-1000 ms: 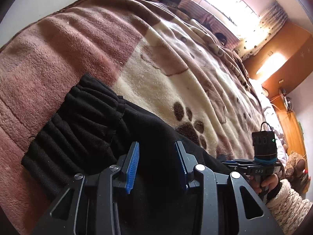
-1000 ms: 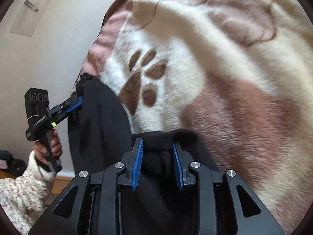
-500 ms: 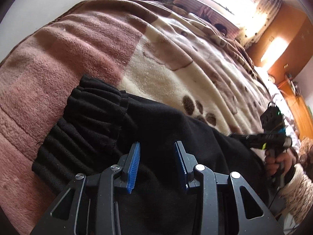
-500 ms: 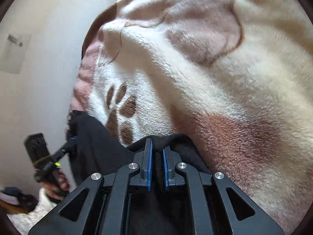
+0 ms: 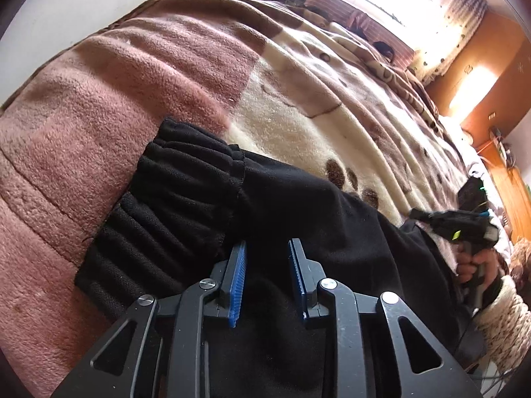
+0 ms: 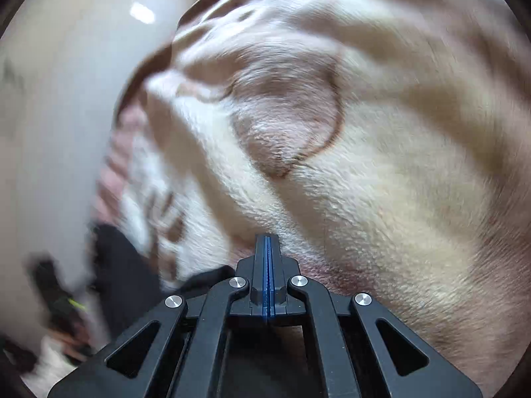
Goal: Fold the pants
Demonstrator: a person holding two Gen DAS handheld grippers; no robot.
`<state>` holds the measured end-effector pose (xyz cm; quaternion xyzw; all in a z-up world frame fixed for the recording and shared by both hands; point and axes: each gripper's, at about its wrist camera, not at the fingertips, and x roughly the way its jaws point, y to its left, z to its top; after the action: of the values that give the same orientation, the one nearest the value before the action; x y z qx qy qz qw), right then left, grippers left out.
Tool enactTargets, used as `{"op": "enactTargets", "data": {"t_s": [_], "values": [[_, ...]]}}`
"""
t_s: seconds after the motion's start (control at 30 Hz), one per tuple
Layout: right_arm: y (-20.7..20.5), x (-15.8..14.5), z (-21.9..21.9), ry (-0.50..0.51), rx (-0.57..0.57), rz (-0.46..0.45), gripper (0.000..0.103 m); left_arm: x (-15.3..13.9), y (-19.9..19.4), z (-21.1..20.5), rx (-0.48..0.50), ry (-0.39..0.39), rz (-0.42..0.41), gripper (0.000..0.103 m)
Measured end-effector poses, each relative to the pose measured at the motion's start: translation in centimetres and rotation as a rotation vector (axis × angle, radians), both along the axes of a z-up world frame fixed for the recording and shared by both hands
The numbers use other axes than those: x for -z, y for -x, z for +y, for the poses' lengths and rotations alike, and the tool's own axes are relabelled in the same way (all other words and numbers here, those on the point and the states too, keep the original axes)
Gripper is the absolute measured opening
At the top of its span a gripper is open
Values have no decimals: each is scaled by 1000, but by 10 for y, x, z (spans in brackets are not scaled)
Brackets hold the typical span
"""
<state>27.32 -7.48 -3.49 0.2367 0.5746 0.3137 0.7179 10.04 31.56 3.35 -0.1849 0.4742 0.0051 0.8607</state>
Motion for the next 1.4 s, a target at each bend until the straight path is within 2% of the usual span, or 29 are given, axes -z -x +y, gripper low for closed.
{"op": "enactTargets", "data": {"t_s": [0.03, 0.07, 0.17, 0.27, 0.33, 0.4, 0.47, 0.57, 0.6, 0.63, 0.7, 0.77, 0.87, 0.97, 1.0, 1.07, 1.17, 1.23, 1.3, 1.37, 1.4], "values": [[0, -6, -7, -50, -12, -5, 0, 0, 0, 0, -5, 5, 1, 41], [2, -14, -11, -50, -38, -37, 0, 0, 0, 1, -10, 10, 1, 41], [16, -41, -15, 68, -114, -148, 0, -4, 1, 2, -41, 16, 1, 41], [36, -59, -41, 165, -139, -225, 1, -16, 2, -11, -30, -40, -16, 45], [56, -68, -60, 227, -140, -275, 10, -27, 3, -23, -8, -50, -40, 46], [77, -71, -70, 292, -160, -316, 12, -35, 4, -37, 16, -65, -75, 47], [101, -68, -80, 307, -189, -338, 12, -36, 1, -54, 58, -53, -84, 47], [136, -57, -68, 402, -236, -412, 12, -21, -5, -72, 117, -48, -36, 48], [141, -52, -63, 434, -253, -423, 12, -14, -7, -72, 112, -47, -9, 48], [147, -39, -52, 508, -290, -438, 12, -6, -7, -68, 90, -32, 19, 48], [148, -26, -45, 567, -306, -451, 10, 6, -5, -54, 35, 3, 57, 48], [137, -19, -52, 541, -239, -441, 9, 10, 0, -43, 26, 20, 64, 47], [112, -18, -75, 665, -61, -438, 9, 12, 5, -39, 35, -22, 72, 47], [95, -18, -109, 538, 57, -315, 10, 8, 4, -44, 22, -46, 86, 47], [98, -23, -113, 534, 66, -322, 12, 6, 3, -48, 24, -57, 86, 47], [113, -38, -119, 569, 60, -374, 12, -2, 3, -60, 48, -25, 60, 48], [148, -60, -125, 538, 15, -403, 12, -15, 5, -90, 133, -12, -2, 48], [177, -69, -119, 501, -16, -419, 12, -16, 3, -120, 216, 36, -26, 48], [211, -66, -108, 476, -15, -392, 12, -10, 2, -148, 295, 92, -22, 48], [238, -57, -96, 466, -7, -370, 14, 2, 5, -179, 378, 111, 13, 48], [252, -51, -90, 481, -5, -360, 20, 9, 9, -191, 412, 108, 32, 48]]}}
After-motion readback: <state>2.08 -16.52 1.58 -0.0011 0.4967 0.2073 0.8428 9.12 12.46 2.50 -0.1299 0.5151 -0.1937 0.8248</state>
